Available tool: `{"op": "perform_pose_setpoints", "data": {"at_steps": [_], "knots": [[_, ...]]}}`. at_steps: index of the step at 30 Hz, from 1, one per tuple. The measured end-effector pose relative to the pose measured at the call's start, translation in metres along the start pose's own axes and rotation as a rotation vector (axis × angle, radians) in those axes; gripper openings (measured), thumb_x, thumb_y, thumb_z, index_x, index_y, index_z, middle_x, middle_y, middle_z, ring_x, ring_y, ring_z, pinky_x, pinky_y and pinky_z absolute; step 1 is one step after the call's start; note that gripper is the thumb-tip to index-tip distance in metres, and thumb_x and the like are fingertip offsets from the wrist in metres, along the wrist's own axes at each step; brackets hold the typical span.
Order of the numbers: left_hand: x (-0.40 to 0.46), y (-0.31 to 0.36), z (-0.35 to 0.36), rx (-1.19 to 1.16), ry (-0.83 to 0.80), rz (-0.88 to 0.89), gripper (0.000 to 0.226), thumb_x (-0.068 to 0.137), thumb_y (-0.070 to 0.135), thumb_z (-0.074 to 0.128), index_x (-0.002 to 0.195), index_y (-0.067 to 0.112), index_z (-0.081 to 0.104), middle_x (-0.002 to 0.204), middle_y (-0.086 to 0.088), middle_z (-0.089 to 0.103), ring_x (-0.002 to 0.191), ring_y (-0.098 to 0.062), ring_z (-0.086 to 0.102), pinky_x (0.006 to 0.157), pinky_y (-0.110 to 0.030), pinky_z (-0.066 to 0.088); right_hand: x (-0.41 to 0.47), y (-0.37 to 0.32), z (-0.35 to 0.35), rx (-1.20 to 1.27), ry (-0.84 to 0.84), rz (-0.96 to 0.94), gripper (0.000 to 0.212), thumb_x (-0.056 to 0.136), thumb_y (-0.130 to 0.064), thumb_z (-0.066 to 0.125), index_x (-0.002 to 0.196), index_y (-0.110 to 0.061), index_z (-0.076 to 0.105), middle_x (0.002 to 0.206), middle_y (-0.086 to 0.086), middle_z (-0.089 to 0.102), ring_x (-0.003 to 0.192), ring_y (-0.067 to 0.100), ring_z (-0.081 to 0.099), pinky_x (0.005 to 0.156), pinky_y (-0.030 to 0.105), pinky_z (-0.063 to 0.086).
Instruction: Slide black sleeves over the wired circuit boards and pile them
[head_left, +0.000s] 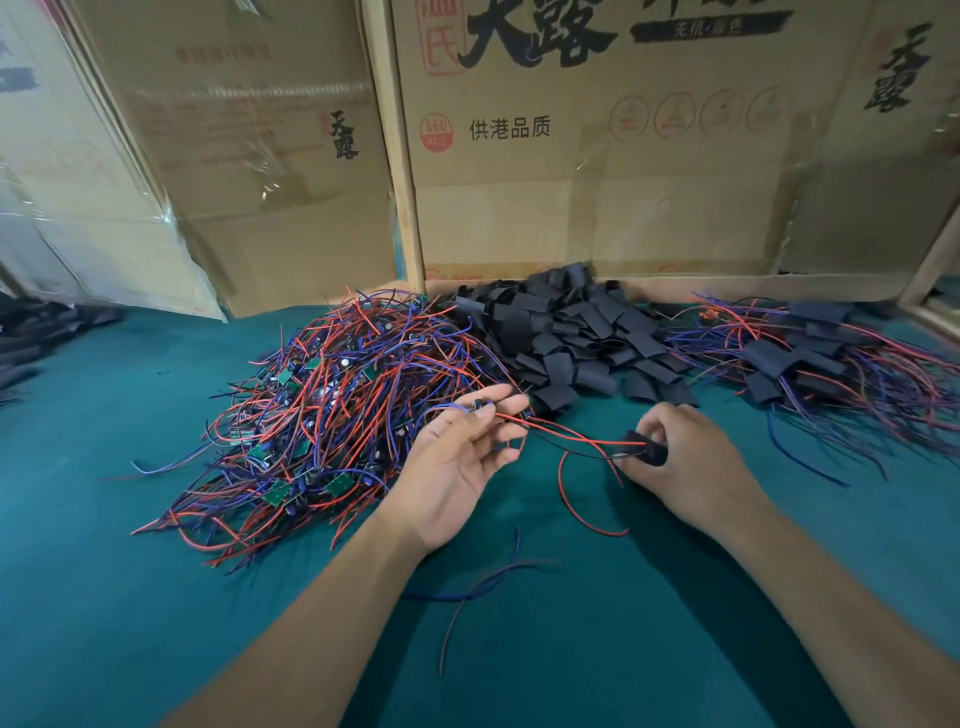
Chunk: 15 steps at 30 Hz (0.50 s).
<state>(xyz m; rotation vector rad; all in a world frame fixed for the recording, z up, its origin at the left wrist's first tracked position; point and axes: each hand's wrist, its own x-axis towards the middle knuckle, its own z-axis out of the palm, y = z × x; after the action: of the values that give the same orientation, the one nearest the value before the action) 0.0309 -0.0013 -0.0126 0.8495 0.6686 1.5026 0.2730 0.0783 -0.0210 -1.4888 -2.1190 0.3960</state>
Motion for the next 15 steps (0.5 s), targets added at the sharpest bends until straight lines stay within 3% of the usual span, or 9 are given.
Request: {"op": "perform_pose_setpoints", "data": {"at_steps": [4,8,11,15], "knots": [[0.000,0.000,0.002,-0.008,0.007,0.010,0.022,0.087,0.022,0.065,0.106,0.020,0.076,0.118,-0.008,0.070,0.087,-0.016,0.068,0.073,-0.026,0.055,0.001,0.007,-0.012,0.039,-0.044,-0.119,0.026,0.081,-0.037,0.077,0.093,-0.028,0.056,0.094,-0.010,0.053,0.090,0.013,0.053,0.079,0.032,0.044],[-0.001,0.003,0.002,-0.012,0.033,0.030,0.021,0.090,0.018,0.061,0.104,0.019,0.077,0.116,-0.008,0.071,0.086,-0.016,0.067,0.073,-0.025,0.055,-0.002,0.023,-0.039,0.059,-0.155,-0.222,0.027,0.081,-0.034,0.079,0.099,-0.032,0.059,0.097,-0.016,0.057,0.094,-0.003,0.052,0.079,0.014,0.037],[-0.001,0.003,0.002,-0.001,0.048,0.032,0.020,0.089,0.019,0.063,0.104,0.019,0.077,0.114,-0.008,0.071,0.085,-0.016,0.067,0.073,-0.026,0.054,-0.002,0.030,-0.053,0.063,-0.214,-0.235,0.025,0.083,-0.034,0.077,0.101,-0.034,0.060,0.101,-0.016,0.062,0.096,0.002,0.056,0.083,0.022,0.041],[0.000,0.003,0.001,0.007,0.047,0.024,0.026,0.079,0.025,0.072,0.104,0.019,0.077,0.113,-0.009,0.071,0.085,-0.017,0.066,0.072,-0.027,0.054,-0.001,0.030,-0.056,0.095,-0.181,-0.277,0.023,0.084,-0.037,0.075,0.103,-0.037,0.062,0.102,-0.021,0.063,0.096,-0.003,0.055,0.080,0.014,0.039]]}}
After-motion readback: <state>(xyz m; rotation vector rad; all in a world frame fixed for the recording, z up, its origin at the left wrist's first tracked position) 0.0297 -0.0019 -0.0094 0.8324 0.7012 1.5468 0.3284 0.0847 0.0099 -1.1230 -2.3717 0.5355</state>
